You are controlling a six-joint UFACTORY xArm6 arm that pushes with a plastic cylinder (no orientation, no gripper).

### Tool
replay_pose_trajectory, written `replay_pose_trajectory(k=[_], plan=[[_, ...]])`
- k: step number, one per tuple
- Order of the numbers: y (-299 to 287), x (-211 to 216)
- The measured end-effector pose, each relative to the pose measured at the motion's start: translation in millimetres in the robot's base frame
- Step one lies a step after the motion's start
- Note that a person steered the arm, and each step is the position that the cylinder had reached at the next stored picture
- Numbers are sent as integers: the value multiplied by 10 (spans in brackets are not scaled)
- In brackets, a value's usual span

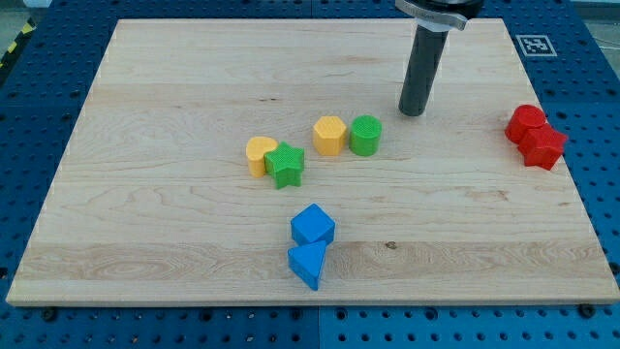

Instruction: Push the green hexagon and yellow hexagon towards right

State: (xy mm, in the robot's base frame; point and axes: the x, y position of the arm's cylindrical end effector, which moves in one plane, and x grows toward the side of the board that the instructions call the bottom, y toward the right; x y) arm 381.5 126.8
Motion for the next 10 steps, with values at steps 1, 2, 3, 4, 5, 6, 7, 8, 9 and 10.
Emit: replay_pose_trajectory(k=[1,2,3,4,5,6,7,8,9,10], plan=[[-30,-6],[-221,-32],[-221,331],[-221,734],[-225,884],[-325,629],[-457,393],[-598,275],[-726,372],[-862,614]])
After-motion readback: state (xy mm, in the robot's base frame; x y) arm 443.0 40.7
